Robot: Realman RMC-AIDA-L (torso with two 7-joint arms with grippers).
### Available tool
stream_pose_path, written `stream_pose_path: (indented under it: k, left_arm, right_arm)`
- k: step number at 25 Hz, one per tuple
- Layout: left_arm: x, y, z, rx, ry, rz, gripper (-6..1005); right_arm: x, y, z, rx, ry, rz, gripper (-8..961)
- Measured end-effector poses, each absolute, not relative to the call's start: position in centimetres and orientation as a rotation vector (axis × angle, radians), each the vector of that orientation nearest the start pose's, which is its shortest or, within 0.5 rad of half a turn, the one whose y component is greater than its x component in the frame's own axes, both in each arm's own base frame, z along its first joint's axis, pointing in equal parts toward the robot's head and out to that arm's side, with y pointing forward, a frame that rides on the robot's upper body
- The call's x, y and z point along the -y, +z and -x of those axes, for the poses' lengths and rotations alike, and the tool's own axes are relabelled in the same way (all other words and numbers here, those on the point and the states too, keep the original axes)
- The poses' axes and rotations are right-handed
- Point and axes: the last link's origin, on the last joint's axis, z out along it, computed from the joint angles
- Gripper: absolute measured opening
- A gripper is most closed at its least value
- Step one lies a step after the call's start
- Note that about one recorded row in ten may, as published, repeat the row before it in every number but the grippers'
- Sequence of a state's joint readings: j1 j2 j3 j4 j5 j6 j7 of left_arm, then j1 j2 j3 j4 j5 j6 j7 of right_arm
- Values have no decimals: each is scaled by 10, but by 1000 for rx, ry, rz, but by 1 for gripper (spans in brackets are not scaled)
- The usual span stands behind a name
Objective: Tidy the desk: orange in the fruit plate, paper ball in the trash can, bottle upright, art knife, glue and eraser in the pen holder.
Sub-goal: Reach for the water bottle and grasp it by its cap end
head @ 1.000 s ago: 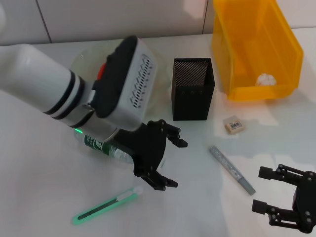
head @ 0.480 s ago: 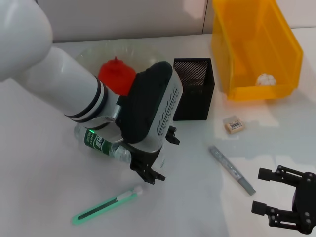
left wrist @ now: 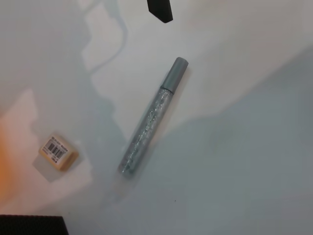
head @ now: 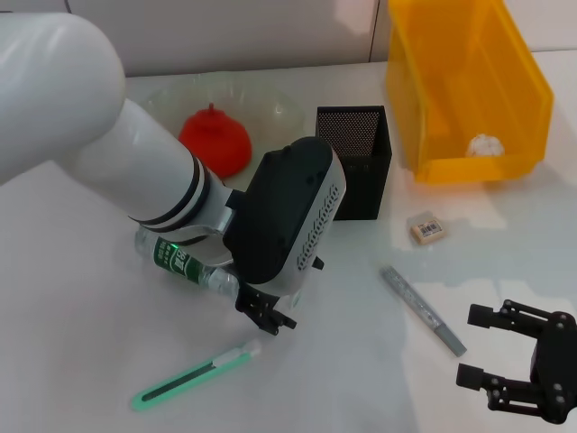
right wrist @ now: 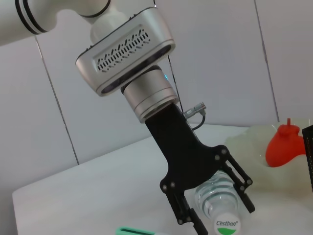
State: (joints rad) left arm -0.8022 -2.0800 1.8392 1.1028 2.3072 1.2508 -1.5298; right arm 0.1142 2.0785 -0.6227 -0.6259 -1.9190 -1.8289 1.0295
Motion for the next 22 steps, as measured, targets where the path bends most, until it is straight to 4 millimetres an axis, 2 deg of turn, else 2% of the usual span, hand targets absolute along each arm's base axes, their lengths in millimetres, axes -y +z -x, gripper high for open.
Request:
stream_pose_path:
  k: [5, 12, 22]
  left_arm:
    - [-340, -113, 116, -1016, 586, 2946, 781]
    - [-340, -116, 119, -1030, 655, 2921, 571]
    - [-339, -117, 122, -1061, 722, 2897, 493]
  right_arm:
    - [-184, 13, -340, -615, 875, 2590, 784]
    - [-185, 14, -339, -619, 871, 2599, 783]
    - [-185, 14, -339, -620, 873, 2595, 783]
